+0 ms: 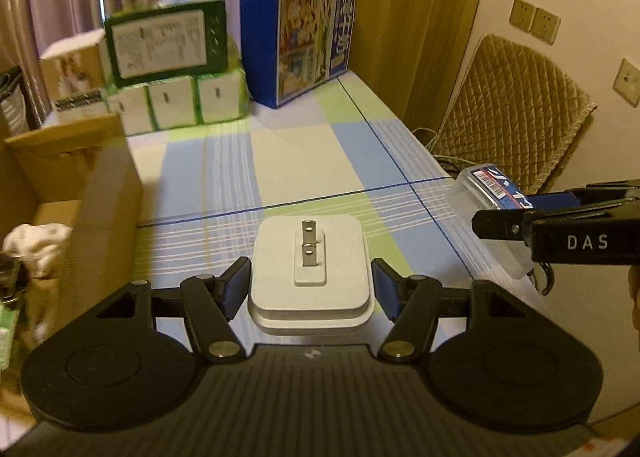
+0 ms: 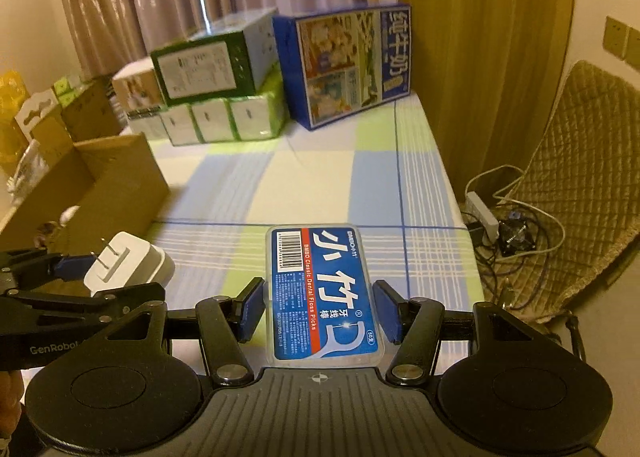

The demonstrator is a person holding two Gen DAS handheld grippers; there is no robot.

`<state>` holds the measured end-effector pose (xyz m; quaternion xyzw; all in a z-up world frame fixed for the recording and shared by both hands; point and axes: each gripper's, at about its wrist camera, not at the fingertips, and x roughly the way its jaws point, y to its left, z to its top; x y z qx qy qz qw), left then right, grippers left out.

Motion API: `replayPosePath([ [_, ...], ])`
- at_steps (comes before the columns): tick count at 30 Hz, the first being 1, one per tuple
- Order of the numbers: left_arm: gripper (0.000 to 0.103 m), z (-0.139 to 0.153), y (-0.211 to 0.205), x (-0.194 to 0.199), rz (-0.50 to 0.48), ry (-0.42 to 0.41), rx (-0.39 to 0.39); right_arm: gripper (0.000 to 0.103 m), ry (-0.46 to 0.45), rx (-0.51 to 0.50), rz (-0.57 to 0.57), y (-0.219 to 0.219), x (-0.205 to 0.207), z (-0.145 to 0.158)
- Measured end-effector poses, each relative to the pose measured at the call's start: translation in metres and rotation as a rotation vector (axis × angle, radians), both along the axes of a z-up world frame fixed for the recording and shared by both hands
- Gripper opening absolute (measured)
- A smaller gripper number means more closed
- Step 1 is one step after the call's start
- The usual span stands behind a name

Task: Organize objects
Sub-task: 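Carry the plug adapter and floss box over the cardboard box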

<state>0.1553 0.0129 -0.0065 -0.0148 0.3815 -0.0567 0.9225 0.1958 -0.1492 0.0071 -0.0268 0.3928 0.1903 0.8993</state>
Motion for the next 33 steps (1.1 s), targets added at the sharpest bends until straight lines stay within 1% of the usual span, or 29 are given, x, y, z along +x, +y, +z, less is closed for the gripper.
replayPosePath([
  [4,0.060,0.015,0.012,-0.034,0.009,-0.015,0.011,0.055,0.001,0.025,-0.012,0.008,-0.034,0.011],
  [9,0.060,0.025,0.025,-0.068,0.020,-0.022,0.013,0.055,0.007,0.066,-0.022,0.019,-0.075,0.018],
  [14,0.060,0.029,0.032,-0.097,0.015,-0.020,0.029,0.055,-0.005,0.057,-0.009,0.032,-0.105,0.022],
  [17,0.060,0.030,0.038,-0.110,0.014,-0.016,0.031,0.055,-0.011,0.057,0.001,0.039,-0.118,0.024],
  [21,0.060,0.032,0.048,-0.125,0.018,-0.013,0.062,0.055,-0.023,0.057,0.019,0.049,-0.131,0.027],
  [33,0.060,0.047,0.094,-0.164,0.082,-0.020,0.108,0.055,-0.021,0.071,0.128,0.097,-0.155,0.029],
])
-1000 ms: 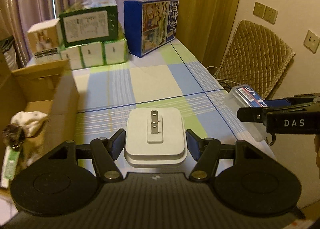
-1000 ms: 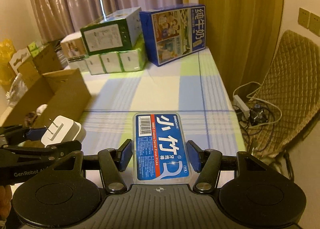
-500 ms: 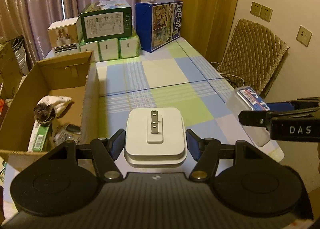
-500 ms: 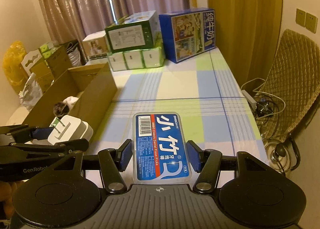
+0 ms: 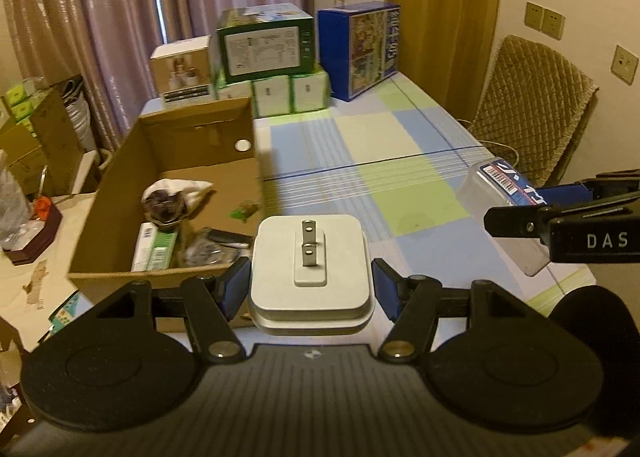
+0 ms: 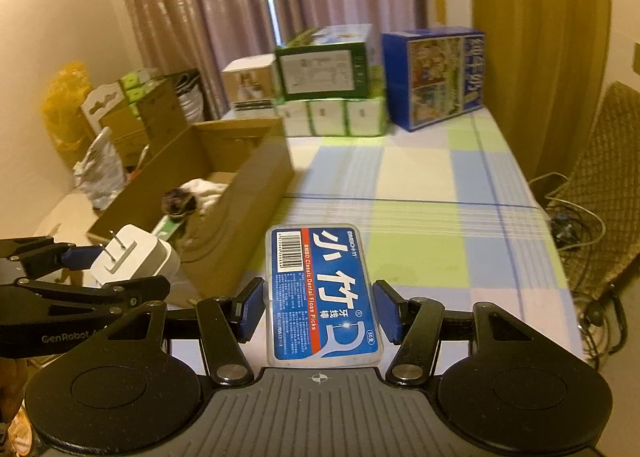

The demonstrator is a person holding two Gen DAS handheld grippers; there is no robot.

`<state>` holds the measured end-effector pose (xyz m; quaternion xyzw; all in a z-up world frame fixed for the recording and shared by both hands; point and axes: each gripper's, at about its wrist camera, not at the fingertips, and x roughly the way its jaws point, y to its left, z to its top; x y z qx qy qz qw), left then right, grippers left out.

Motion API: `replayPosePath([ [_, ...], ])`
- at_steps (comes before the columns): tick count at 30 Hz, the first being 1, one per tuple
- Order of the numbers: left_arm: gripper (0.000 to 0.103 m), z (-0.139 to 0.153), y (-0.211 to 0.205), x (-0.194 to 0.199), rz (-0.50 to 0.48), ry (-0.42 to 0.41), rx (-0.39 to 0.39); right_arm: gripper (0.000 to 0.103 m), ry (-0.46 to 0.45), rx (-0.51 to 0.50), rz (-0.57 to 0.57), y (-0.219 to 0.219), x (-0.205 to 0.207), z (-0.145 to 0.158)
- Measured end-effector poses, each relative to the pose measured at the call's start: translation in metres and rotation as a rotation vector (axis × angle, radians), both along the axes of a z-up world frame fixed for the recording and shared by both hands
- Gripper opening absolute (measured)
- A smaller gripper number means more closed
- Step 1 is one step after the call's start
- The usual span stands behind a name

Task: Organize objects
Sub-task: 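Carry the plug adapter and floss box over the cardboard box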

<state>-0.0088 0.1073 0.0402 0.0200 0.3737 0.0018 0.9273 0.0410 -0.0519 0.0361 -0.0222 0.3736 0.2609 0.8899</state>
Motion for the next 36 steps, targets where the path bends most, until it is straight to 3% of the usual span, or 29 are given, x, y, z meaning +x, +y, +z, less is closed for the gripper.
replayPosePath([
  [17,0.060,0.010,0.062,-0.026,0.116,0.008,0.010,0.055,0.000,-0.001,0.151,0.072,-0.015,-0.006],
  [36,0.060,0.004,0.102,-0.025,0.162,0.031,-0.002,0.055,0.030,-0.014,0.219,0.118,-0.007,-0.021],
])
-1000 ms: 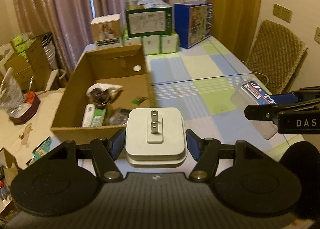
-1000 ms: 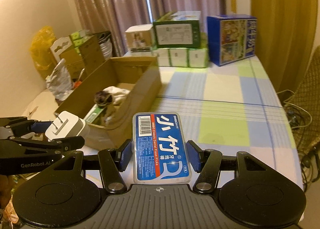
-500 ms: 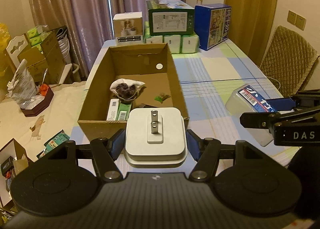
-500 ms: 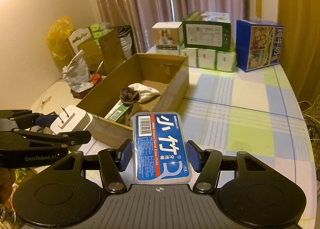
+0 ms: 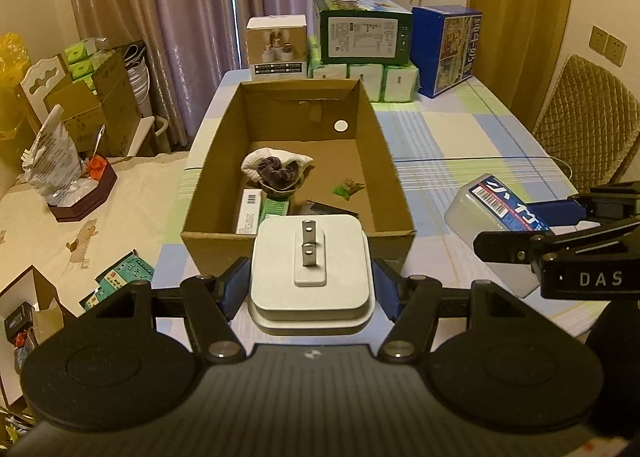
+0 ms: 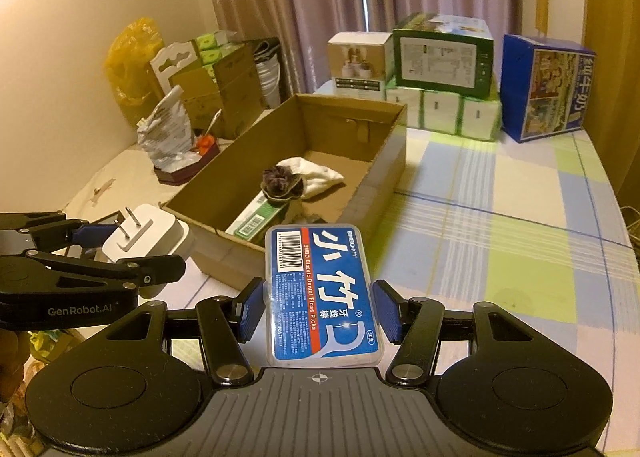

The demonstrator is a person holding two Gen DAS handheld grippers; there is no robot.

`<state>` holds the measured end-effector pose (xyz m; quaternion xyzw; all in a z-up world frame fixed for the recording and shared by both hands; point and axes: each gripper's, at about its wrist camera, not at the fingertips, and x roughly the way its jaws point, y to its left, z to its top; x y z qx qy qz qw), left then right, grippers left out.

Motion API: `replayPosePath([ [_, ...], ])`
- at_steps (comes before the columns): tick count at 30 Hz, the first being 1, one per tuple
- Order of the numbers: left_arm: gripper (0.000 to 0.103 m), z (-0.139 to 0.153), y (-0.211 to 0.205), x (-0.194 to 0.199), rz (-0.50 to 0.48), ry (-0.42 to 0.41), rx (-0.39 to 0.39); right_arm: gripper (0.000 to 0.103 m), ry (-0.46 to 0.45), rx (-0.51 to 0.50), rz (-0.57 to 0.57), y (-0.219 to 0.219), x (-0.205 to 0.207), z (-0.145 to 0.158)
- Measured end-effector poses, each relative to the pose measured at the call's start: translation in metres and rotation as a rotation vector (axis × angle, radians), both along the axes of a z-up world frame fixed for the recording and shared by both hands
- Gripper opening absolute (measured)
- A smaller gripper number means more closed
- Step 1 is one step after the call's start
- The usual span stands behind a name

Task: Organize objects
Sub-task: 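Carry the plug adapter and floss box over the cardboard box, then lower the plug adapter and floss box into the box and open both tools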

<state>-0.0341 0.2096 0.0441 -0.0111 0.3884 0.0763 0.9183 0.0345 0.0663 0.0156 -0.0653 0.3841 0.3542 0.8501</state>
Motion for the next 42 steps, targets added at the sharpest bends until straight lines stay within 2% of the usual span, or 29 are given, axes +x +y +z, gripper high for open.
replayPosePath([
  [8,0.060,0.004,0.026,0.020,-0.004,0.008,0.029,0.055,0.000,0.006,0.007,0.029,0.025,0.000],
  [17,0.060,0.001,0.060,0.070,-0.039,0.025,0.023,0.055,0.005,0.031,-0.014,0.064,0.072,0.002],
  [30,0.060,-0.042,0.081,0.148,-0.122,0.103,0.035,0.055,0.019,0.021,-0.057,0.085,0.134,-0.018],
  [42,0.060,-0.077,0.087,0.202,-0.152,0.151,0.029,0.055,0.012,0.026,-0.087,0.086,0.161,-0.025],
])
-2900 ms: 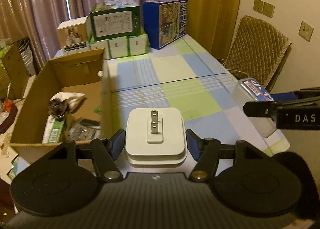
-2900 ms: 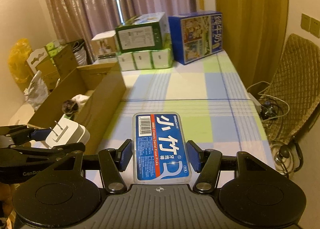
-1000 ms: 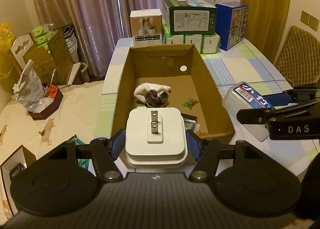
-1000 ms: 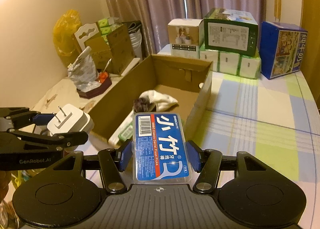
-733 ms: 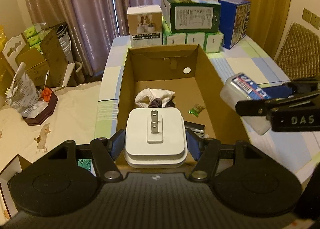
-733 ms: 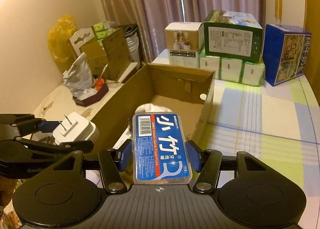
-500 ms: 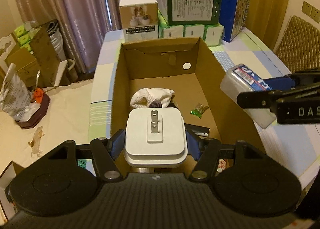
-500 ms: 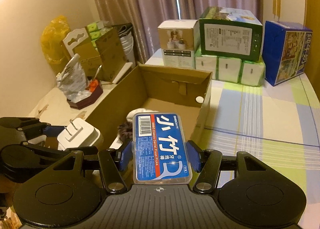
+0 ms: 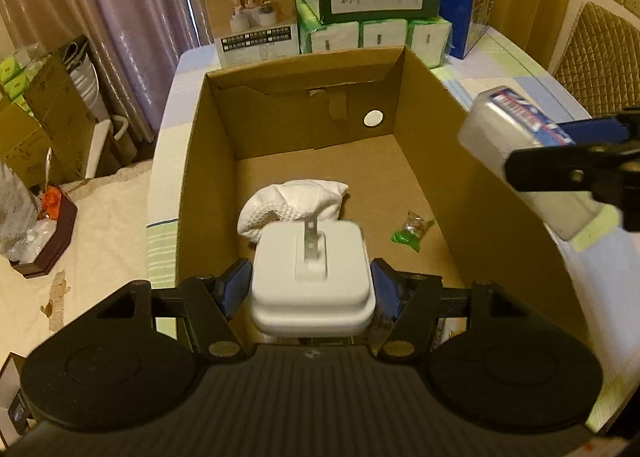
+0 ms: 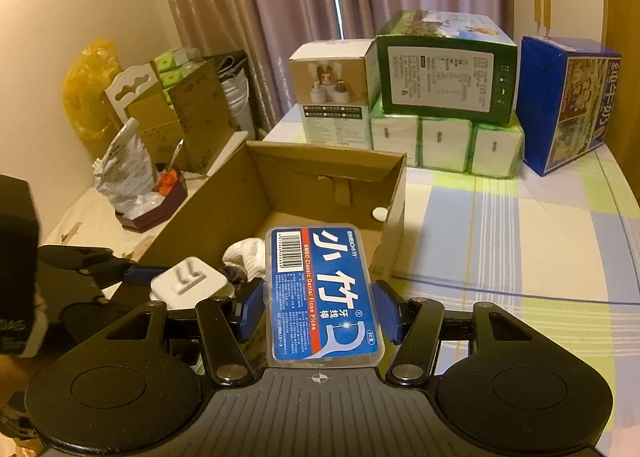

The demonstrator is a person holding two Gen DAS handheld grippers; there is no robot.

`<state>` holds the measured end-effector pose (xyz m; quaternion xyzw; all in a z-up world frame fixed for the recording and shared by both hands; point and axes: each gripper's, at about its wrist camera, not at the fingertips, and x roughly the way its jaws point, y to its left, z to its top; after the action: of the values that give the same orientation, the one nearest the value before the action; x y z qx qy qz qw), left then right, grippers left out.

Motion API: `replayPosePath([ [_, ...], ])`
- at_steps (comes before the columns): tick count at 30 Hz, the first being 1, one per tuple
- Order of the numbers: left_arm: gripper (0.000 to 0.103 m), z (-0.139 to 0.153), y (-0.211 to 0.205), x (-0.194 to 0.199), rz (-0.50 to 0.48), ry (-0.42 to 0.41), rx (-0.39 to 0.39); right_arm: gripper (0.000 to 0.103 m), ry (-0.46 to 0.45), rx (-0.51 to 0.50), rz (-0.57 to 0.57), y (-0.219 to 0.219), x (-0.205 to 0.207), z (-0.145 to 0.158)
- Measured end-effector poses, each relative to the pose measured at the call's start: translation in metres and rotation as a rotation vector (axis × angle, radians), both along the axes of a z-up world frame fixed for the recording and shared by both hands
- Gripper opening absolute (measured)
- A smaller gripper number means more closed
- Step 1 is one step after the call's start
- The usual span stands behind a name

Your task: Organize objects

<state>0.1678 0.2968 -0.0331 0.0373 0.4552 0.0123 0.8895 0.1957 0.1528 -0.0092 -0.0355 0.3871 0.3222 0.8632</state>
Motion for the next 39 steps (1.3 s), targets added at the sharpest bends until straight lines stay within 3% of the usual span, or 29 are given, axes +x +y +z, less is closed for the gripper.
replayPosePath([
  [7,0.066,0.002,0.008,0.012,0.033,-0.038,0.000,0.055,0.004,-0.002,0.001,0.003,0.007,-0.004],
  [18,0.073,0.031,0.019,-0.011,0.070,-0.092,-0.011,0.055,0.037,0.053,0.038,0.017,0.012,-0.006],
  [19,0.074,0.032,0.019,-0.013,0.074,-0.093,-0.011,0.059,0.042,0.077,0.042,0.018,0.013,-0.005],
  [20,0.075,0.032,0.020,-0.015,0.078,-0.092,-0.010,0.076,0.048,0.100,0.041,0.018,0.015,-0.005],
  [22,0.076,0.034,0.021,-0.021,0.087,-0.095,-0.012,0.088,0.042,0.136,0.021,0.014,0.016,-0.001],
  [32,0.088,0.042,0.021,-0.057,0.123,-0.105,-0.031,0.088,0.035,0.107,-0.020,-0.012,-0.010,0.009],
  [39,0.100,0.061,0.012,-0.097,0.132,-0.139,-0.026,0.096,0.017,0.076,-0.010,-0.030,-0.064,0.022],
])
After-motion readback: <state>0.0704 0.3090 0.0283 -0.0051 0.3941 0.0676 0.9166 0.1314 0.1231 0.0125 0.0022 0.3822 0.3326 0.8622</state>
